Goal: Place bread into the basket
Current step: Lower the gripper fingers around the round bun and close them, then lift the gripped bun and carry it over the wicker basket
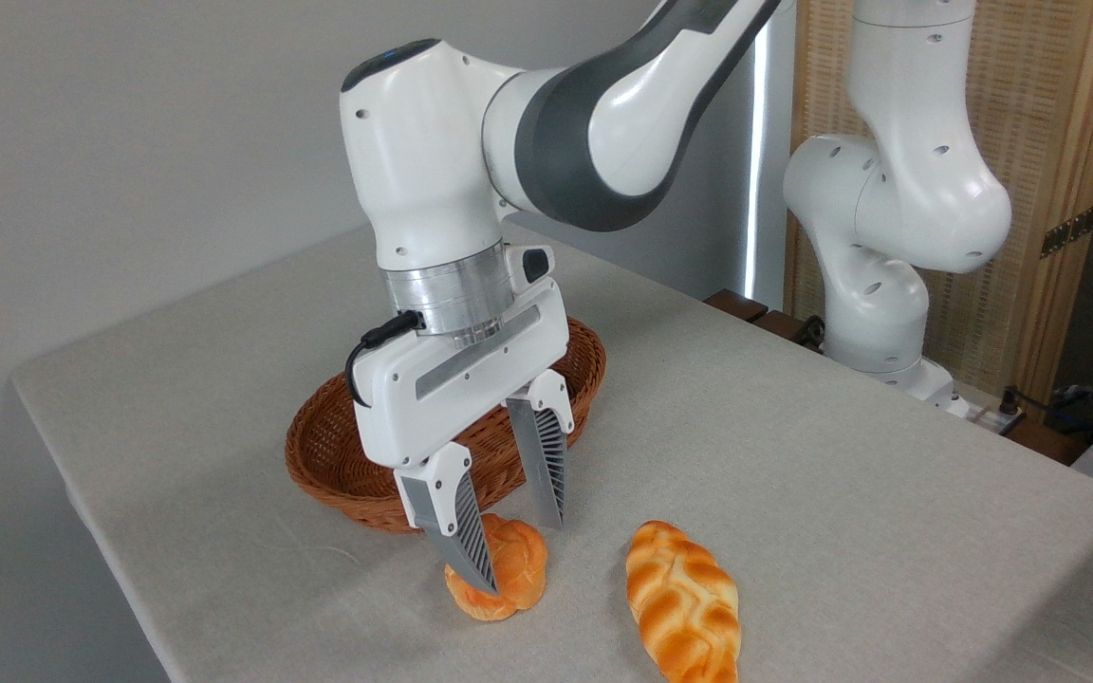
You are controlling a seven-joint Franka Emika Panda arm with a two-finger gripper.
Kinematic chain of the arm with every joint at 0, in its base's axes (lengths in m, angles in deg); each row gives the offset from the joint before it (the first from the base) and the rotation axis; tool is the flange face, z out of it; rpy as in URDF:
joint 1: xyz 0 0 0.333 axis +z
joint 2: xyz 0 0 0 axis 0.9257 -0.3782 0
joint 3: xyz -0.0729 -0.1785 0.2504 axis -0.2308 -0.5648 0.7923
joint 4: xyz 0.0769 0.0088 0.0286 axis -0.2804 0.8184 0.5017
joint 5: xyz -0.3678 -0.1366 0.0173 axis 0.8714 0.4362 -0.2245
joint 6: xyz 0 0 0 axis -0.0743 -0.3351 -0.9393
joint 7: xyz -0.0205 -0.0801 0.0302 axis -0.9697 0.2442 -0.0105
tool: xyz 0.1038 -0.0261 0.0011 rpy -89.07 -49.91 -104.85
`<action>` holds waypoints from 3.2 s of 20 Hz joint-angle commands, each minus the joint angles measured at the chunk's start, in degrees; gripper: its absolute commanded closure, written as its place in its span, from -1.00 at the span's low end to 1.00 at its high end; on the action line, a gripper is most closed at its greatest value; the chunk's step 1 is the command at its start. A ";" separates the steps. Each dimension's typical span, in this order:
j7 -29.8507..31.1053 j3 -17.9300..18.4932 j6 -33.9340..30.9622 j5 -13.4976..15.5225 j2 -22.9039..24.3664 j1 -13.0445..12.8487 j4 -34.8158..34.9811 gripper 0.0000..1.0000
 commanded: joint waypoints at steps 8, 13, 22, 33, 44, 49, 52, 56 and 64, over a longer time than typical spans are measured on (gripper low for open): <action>-2.19 -0.49 0.61 -0.99 0.56 -0.19 1.66 -1.00; -2.19 -0.93 0.87 -0.99 -0.14 -0.28 1.66 -1.00; -2.01 -1.37 3.86 -0.99 -1.37 -0.19 1.66 -1.00; -2.01 -1.37 3.78 -0.90 -1.46 -0.19 1.66 0.37; -2.10 -1.37 3.78 -0.99 -1.46 -0.19 1.66 0.46; -2.10 -1.28 3.78 -0.99 -1.46 -0.19 1.66 0.52; -1.93 -1.19 3.60 -0.90 -0.94 -0.11 1.39 0.52; -1.48 -0.40 3.60 -0.46 0.47 0.24 0.17 0.52; 0.79 2.76 -1.39 5.42 1.61 0.33 -6.33 0.52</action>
